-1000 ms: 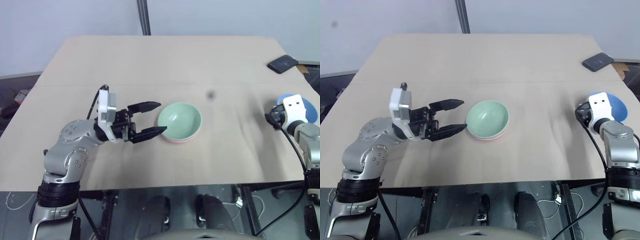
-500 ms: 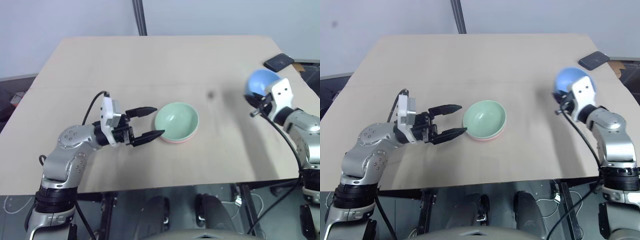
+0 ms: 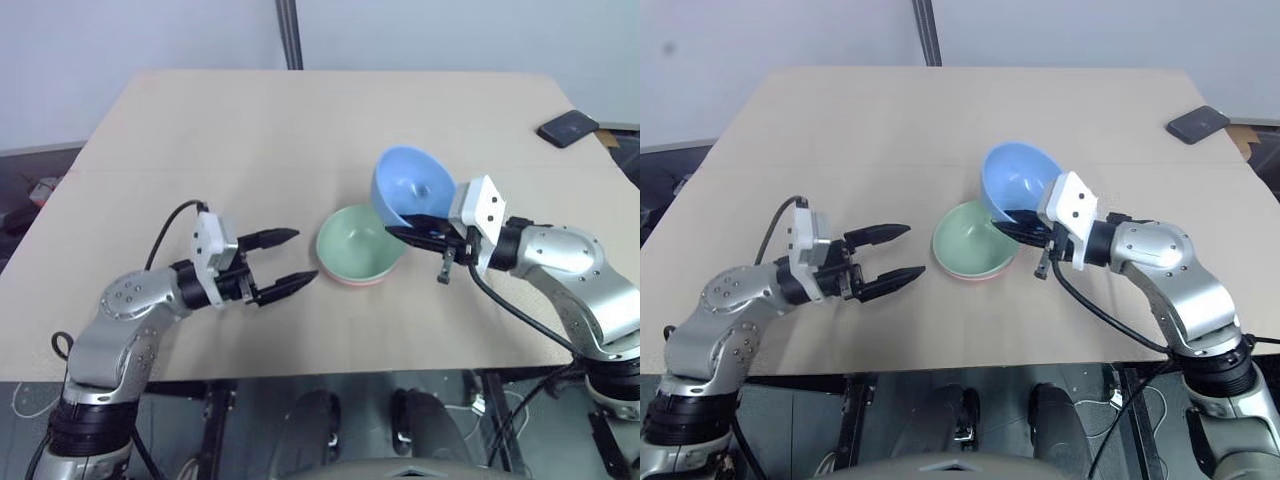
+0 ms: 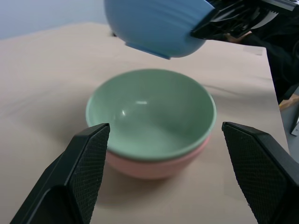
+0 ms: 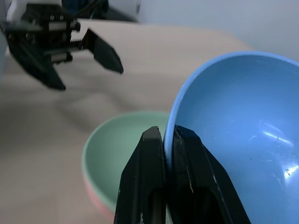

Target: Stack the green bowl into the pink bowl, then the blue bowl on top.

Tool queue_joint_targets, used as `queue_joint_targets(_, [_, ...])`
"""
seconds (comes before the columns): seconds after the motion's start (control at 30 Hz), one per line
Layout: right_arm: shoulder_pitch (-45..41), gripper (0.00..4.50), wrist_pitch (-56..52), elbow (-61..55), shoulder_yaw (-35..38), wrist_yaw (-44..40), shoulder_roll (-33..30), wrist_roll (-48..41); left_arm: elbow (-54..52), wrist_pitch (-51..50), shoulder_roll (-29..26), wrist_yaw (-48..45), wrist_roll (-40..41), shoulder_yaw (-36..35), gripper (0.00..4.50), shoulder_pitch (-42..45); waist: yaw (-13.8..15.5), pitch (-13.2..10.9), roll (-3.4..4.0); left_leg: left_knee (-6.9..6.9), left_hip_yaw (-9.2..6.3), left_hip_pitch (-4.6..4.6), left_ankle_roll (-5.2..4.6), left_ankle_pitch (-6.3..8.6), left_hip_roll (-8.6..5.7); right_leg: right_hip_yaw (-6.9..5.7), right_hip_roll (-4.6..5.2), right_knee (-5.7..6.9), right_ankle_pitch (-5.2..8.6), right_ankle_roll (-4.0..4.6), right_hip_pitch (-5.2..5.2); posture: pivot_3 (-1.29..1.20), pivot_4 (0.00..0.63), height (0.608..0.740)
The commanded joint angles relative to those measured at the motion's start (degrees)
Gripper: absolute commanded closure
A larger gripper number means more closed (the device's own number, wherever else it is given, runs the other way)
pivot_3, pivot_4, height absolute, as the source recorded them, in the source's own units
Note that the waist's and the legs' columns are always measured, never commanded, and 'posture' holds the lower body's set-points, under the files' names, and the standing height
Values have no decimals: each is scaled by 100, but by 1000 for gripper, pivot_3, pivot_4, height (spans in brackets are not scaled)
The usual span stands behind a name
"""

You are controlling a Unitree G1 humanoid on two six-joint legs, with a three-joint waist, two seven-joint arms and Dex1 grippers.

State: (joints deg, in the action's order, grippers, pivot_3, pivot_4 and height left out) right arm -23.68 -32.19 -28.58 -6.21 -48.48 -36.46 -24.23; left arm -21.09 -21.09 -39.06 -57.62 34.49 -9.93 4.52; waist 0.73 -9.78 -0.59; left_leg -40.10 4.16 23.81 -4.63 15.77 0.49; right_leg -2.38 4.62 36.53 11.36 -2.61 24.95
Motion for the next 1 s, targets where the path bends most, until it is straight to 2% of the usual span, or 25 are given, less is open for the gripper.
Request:
queue_joint_targets(0.03, [-18, 4435, 145, -219, -130, -174, -67, -4, -324, -3, -44, 105, 138, -174, 419, -36, -3, 0, 0, 0, 1, 0, 0, 0, 0, 0, 1, 0, 0, 0, 0, 0, 150, 739])
queue_joint_targets(0.23, [-404, 4435, 182, -150, -484, -213, 276, 14, -361, 5, -116, 68, 136, -197, 419, -52, -15, 0, 0, 0, 2, -3, 1, 0, 2, 1, -3, 5, 0, 0, 2, 0, 150, 739])
queue_joint_targets(0.47, [-597, 4435, 286, -64, -878, -754, 263, 31, -314, 48, -189, 67, 152, -258, 419, -109, -4, 0, 0, 0, 1, 0, 0, 0, 1, -3, -2, -2, 0, 0, -1, 0, 150, 739])
queue_joint_targets(0.6, [-807, 3433, 511, 245, -911, -729, 487, 189, -321, 31, -196, 82, 164, -251, 419, -99, -5, 0, 0, 0, 0, -2, 1, 0, 1, -3, -3, 0, 0, 0, 0, 0, 150, 739])
queue_joint_targets(0.63, [-865, 2907, 523, 270, -827, -690, 513, 177, -323, 12, -207, 87, 178, -261, 419, -79, -7, 0, 1, 0, 0, -2, 1, 0, 2, -4, -3, 0, 0, 0, -1, 0, 150, 739])
queue_joint_targets(0.7, [-932, 2132, 373, 203, -508, -531, 559, -22, -307, -12, -230, 107, 186, -289, 419, -55, -6, 0, 0, 0, 0, -2, 1, 0, 2, -4, -4, 0, 0, 0, 0, 0, 150, 739])
queue_joint_targets(0.87, [-471, 2132, -183, -85, 472, -227, 172, -547, -335, 56, -162, 343, 121, -391, 419, -132, 24, 1, -1, 0, -3, 2, 0, 1, -3, -8, 4, -5, 0, 1, -3, 0, 150, 739])
queue_joint_targets(0.93, [11, 2132, -139, -18, 819, -388, -265, -487, -395, -45, -171, 298, 337, -498, 419, -253, 20, 0, -1, 0, -11, 1, -1, 2, -3, -17, 10, -17, -1, 1, -15, 0, 150, 739])
queue_joint_targets(0.97, [231, 1867, -78, 20, 953, -417, -433, -419, -435, -104, -186, 273, 445, -555, 419, -337, 12, 0, 0, 1, -12, 1, -2, 3, -3, -18, 26, -19, -1, 1, -16, 0, 150, 739])
queue_joint_targets(1.0, [518, 1497, -97, 68, 1158, -514, -621, -475, -491, -133, -210, 235, 508, -610, 84, -456, 4, 0, 0, 2, -11, 1, -5, 5, -3, -19, 34, -24, -1, 1, -17, 0, 150, 739])
